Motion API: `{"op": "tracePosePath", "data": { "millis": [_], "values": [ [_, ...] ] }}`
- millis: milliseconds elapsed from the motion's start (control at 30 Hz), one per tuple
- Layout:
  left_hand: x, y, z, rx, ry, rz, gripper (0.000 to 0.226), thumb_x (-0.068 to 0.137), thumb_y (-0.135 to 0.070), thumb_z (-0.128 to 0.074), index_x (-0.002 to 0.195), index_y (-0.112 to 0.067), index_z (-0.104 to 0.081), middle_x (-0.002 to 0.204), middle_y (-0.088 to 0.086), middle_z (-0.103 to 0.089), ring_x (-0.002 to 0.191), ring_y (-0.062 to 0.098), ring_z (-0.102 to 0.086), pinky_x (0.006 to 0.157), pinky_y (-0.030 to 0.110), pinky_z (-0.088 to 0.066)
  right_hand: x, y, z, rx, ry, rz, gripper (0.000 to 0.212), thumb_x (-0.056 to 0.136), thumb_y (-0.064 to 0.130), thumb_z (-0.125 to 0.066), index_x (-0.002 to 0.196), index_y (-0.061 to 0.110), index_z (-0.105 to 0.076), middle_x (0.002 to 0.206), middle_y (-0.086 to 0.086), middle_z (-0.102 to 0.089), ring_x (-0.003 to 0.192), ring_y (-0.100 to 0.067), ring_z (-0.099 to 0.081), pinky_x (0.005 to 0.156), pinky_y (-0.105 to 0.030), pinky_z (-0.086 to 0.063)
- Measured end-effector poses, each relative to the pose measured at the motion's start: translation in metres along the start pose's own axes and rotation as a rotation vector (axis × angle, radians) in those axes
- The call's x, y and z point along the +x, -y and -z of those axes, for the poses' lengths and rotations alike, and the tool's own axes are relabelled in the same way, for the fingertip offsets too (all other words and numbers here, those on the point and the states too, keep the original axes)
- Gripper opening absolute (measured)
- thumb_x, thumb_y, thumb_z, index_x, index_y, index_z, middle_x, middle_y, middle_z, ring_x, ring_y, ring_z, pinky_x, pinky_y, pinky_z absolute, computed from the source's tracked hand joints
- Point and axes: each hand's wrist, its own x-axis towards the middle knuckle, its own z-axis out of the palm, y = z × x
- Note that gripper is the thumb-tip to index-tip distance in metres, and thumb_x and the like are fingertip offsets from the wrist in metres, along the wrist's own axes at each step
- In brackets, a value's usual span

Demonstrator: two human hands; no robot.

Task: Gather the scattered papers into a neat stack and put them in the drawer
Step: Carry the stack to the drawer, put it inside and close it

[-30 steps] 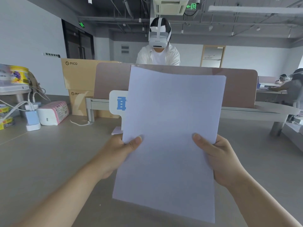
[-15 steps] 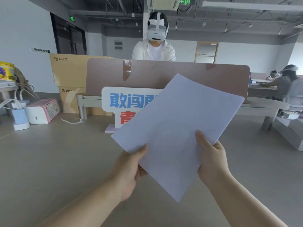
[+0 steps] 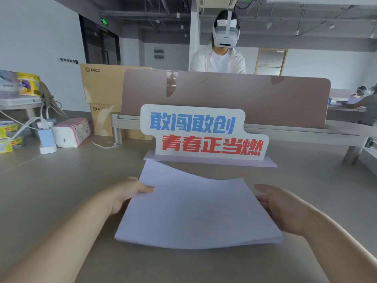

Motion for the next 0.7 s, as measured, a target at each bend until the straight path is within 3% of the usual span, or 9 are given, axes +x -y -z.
{"op": "tracePosePath", "data": {
  "millis": [67, 100, 200, 300, 433, 500, 600, 700],
  "values": [
    [0.0, -0.003, -0.003, 0.0, -0.024, -0.015, 0.026, 0.085, -0.028, -0.068, 0.103, -0.009, -0.07, 0.105, 0.01, -0.072, 0.101, 0.028, -0.066, 0.102, 0.041, -0.045, -0.002, -0.001, -0.016, -0.139, -0.028, 0.071, 0.026, 0.092, 0.017, -0.057, 0.11, 0.001, -0.068, 0.097, -0.015, -0.077, 0.089, -0.032, -0.073, 0.074, -0.037, -0.054],
    [0.0, -0.004, -0.005, -0.022, -0.012, -0.007, 0.03, 0.084, -0.032, -0.068, 0.104, -0.01, -0.069, 0.107, 0.009, -0.071, 0.103, 0.028, -0.065, 0.099, 0.041, -0.046, -0.002, -0.002, -0.019, -0.193, -0.057, 0.122, 0.022, 0.092, 0.01, -0.055, 0.107, 0.002, -0.069, 0.093, -0.013, -0.078, 0.086, -0.031, -0.074, 0.072, -0.037, -0.055],
    [-0.007, -0.008, -0.009, -0.117, 0.031, -0.076, 0.01, 0.087, -0.023, -0.066, 0.091, -0.014, -0.066, 0.092, 0.007, -0.071, 0.08, 0.022, -0.067, 0.069, 0.031, -0.049, -0.005, 0.001, -0.019, -0.216, -0.068, 0.3, 0.021, 0.094, 0.006, -0.052, 0.105, 0.006, -0.07, 0.095, -0.012, -0.078, 0.085, -0.032, -0.074, 0.075, -0.043, -0.058],
    [-0.011, -0.018, -0.008, -0.32, -0.066, -0.346, 0.006, 0.088, -0.013, -0.063, 0.09, -0.016, -0.067, 0.086, 0.004, -0.074, 0.063, 0.015, -0.072, 0.06, 0.029, -0.054, -0.011, 0.01, -0.015, -0.024, -0.016, 0.527, 0.023, 0.094, 0.006, -0.052, 0.109, 0.008, -0.069, 0.101, -0.012, -0.077, 0.084, -0.028, -0.074, 0.075, -0.039, -0.057],
    [-0.021, -0.032, -0.007, -0.516, -0.076, -0.678, 0.016, 0.085, -0.014, -0.062, 0.099, -0.022, -0.068, 0.088, -0.012, -0.078, 0.08, 0.007, -0.073, 0.068, 0.023, -0.058, -0.021, 0.021, -0.015, 0.107, -0.005, 0.775, 0.022, 0.092, 0.011, -0.053, 0.101, 0.015, -0.073, 0.101, -0.005, -0.076, 0.083, -0.022, -0.073, 0.068, -0.035, -0.058],
    [-0.025, -0.033, -0.006, -0.577, -0.009, -0.747, 0.022, 0.072, -0.025, -0.072, 0.093, -0.022, -0.071, 0.09, -0.01, -0.078, 0.081, 0.008, -0.074, 0.067, 0.023, -0.059, -0.025, 0.024, -0.013, 0.158, 0.033, 0.813, 0.02, 0.089, 0.014, -0.055, 0.101, 0.013, -0.072, 0.095, -0.004, -0.077, 0.08, -0.021, -0.074, 0.068, -0.034, -0.059],
    [-0.019, -0.022, -0.013, -0.594, 0.025, -0.687, 0.048, 0.044, -0.04, -0.088, 0.085, -0.019, -0.076, 0.086, -0.005, -0.079, 0.076, 0.012, -0.075, 0.066, 0.027, -0.058, -0.025, 0.019, -0.01, 0.178, 0.064, 0.742, 0.026, 0.08, 0.021, -0.06, 0.101, 0.009, -0.071, 0.094, -0.006, -0.078, 0.078, -0.021, -0.074, 0.064, -0.033, -0.06],
    [-0.013, -0.015, -0.026, -0.548, -0.112, -0.666, 0.013, 0.076, -0.021, -0.072, 0.088, -0.017, -0.071, 0.078, -0.011, -0.078, 0.071, 0.005, -0.073, 0.075, 0.031, -0.052, -0.023, 0.015, -0.01, 0.177, 0.048, 0.714, 0.027, 0.076, 0.018, -0.063, 0.099, 0.005, -0.07, 0.09, -0.008, -0.078, 0.074, -0.022, -0.075, 0.059, -0.031, -0.058]
  ]
}}
